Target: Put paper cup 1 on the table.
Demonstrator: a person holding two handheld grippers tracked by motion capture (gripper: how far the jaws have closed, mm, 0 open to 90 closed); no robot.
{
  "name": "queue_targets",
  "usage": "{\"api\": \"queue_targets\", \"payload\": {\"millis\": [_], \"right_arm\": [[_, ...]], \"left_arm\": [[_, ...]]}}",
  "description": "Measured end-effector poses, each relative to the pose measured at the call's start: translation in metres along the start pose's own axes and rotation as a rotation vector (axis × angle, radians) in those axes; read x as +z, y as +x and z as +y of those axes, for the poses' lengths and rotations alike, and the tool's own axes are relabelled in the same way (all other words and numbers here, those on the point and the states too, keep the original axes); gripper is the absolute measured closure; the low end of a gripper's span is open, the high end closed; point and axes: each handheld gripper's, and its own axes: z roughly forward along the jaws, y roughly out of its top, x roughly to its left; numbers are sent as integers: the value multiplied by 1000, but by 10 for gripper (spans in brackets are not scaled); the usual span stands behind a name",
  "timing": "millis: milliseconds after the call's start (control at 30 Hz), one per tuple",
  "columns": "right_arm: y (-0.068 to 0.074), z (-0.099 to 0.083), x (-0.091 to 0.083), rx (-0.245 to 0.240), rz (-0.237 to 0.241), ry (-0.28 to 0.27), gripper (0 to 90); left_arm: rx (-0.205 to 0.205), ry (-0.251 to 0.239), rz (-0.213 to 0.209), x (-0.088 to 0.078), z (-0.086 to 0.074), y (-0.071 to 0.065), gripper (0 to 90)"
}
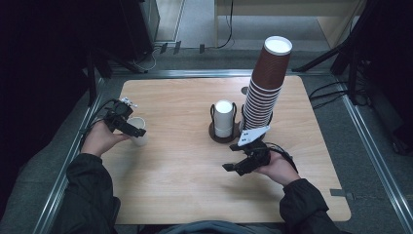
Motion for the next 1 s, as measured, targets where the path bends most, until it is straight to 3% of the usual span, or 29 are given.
{"api": "queue_targets", "payload": {"millis": [300, 533, 633, 800, 1000], "right_arm": [[-2, 1, -4, 23, 5, -16, 227], [-1, 6, -12, 46, 33, -58, 226], [-3, 9, -17, 73, 30, -77, 265], [-4, 11, -25, 68, 7, -82, 270], [-6, 11, -32, 73, 14, -67, 302]], "left_arm": [[-27, -132, -82, -27, 6, -9, 130], [11, -162, -121, -36, 14, -26, 146], [7, -190, -195, -39, 18, -32, 145], [29, -237, -246, -47, 24, -46, 145], [74, -250, -246, -46, 28, -63, 146]]}}
